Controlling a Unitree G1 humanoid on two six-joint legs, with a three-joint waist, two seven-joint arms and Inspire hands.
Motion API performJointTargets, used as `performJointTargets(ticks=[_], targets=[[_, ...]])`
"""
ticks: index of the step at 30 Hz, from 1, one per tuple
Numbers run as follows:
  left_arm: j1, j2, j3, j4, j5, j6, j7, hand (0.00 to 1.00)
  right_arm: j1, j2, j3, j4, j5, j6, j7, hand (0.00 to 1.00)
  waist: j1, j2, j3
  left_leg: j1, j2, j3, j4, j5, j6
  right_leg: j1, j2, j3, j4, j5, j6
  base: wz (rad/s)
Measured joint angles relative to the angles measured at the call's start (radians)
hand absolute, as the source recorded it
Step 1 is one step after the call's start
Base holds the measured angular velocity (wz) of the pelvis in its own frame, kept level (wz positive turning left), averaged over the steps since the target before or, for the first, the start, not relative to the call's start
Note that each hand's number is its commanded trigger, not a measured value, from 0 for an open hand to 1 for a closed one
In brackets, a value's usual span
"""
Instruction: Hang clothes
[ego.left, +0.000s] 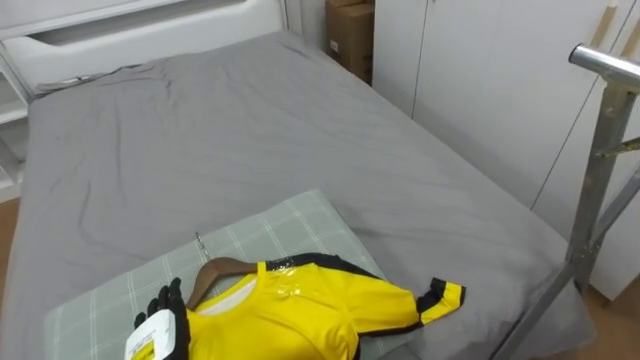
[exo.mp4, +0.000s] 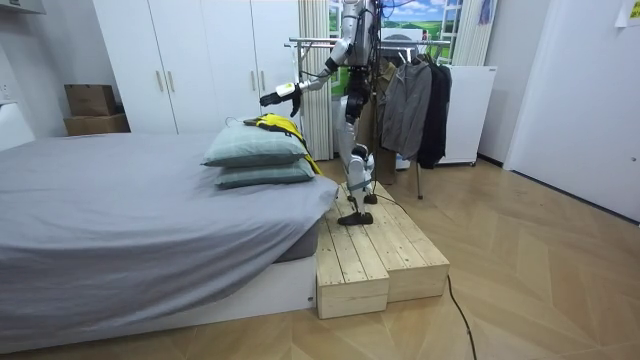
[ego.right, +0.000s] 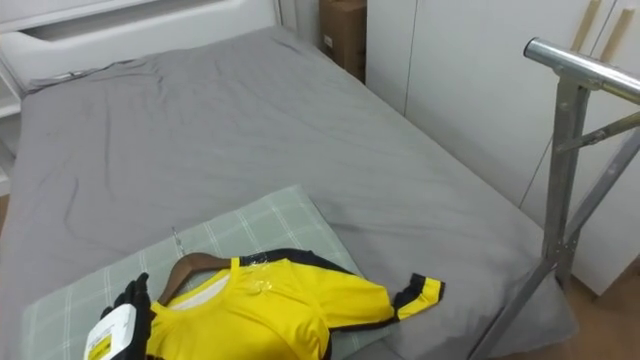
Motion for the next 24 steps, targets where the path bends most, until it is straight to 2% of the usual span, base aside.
performJointTargets(ticks=[2, 5, 16, 24], targets=[[0.0, 0.0, 0.0, 0.005, 0.0, 0.0, -0.014, 0.0, 0.004, 0.0, 0.0, 0.0, 0.001, 0.0, 0.001, 0.0, 0.0, -0.001, -0.0045, 0.0, 0.0, 0.003, 0.0, 0.0, 0.0, -0.001, 0.0, 0.002, 0.0, 0.0, 0.0, -0.04], [-0.003, 0.0, 0.0, 0.015, 0.0, 0.0, -0.022, 0.0, 0.006, 0.0, 0.0, 0.0, 0.001, 0.0, 0.001, 0.0, 0.001, -0.002, -0.0066, 0.001, 0.0, 0.004, 0.0, 0.0, 0.0, 0.0, 0.0, 0.002, 0.001, 0.0, 0.0, 0.0], [-0.014, 0.0, 0.027, 0.022, -0.027, 0.0, -0.044, 0.0, 0.007, 0.0, -0.001, 0.001, 0.007, 0.01, 0.003, 0.0, 0.001, -0.003, -0.0061, 0.001, 0.002, 0.003, 0.0, 0.0, 0.0, 0.0, 0.001, 0.001, 0.003, 0.0, 0.0, 0.0], [-0.014, 0.0, 0.036, 0.022, -0.038, 0.0, -0.058, 0.0, 0.003, 0.002, -0.001, 0.007, 0.013, 0.014, 0.003, 0.0, 0.001, -0.008, -0.0027, 0.0, 0.002, 0.003, 0.0, 0.0, 0.0, 0.0, 0.002, 0.001, 0.003, 0.0, 0.0, 0.0]])
